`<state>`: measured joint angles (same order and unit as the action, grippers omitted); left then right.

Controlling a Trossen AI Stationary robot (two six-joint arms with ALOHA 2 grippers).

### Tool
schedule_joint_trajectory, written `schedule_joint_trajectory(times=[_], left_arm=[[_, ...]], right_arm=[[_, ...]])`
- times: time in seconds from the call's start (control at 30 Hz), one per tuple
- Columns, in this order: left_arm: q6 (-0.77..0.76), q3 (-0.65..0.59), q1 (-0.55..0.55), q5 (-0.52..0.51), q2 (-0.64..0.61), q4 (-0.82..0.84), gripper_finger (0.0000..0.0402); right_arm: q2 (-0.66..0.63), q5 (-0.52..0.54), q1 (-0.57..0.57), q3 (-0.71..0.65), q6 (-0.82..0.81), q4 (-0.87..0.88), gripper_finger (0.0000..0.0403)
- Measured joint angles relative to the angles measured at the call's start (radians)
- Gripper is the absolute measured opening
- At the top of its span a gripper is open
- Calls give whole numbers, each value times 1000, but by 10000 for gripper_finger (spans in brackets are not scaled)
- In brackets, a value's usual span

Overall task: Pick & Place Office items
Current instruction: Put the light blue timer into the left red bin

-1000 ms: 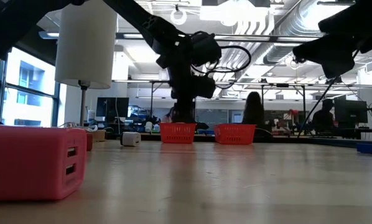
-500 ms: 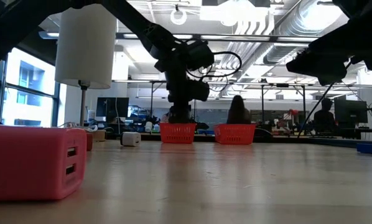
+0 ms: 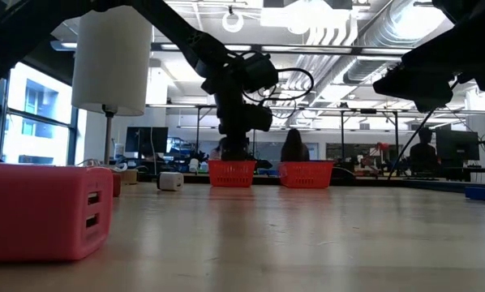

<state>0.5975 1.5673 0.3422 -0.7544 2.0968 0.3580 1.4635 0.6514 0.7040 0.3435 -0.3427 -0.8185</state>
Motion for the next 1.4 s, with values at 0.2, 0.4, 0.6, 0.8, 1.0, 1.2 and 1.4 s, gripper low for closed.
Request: schedule_joint_trajectory(times=[0.2,0.4,0.6,0.8,1.0,1.2,1.4], left_arm=[[-7,0,-3,0,0,0,104],[-20,0,-3,0,0,0,105],[-64,0,-3,-1,0,-10,105],[-115,0,-3,-7,0,-15,105],[-5,0,-9,-11,0,-14,105],[-58,0,-19,-10,0,-19,105],[-54,0,-18,-10,0,-17,105]], right_arm=[[0,-3,0,0,0,0,229],[0,-25,0,0,0,2,229],[0,-28,0,0,-1,3,229],[0,-28,0,0,0,3,229],[0,-28,0,0,0,3,229],[0,-26,0,0,-1,3,229],[0,-26,0,0,-1,3,229]])
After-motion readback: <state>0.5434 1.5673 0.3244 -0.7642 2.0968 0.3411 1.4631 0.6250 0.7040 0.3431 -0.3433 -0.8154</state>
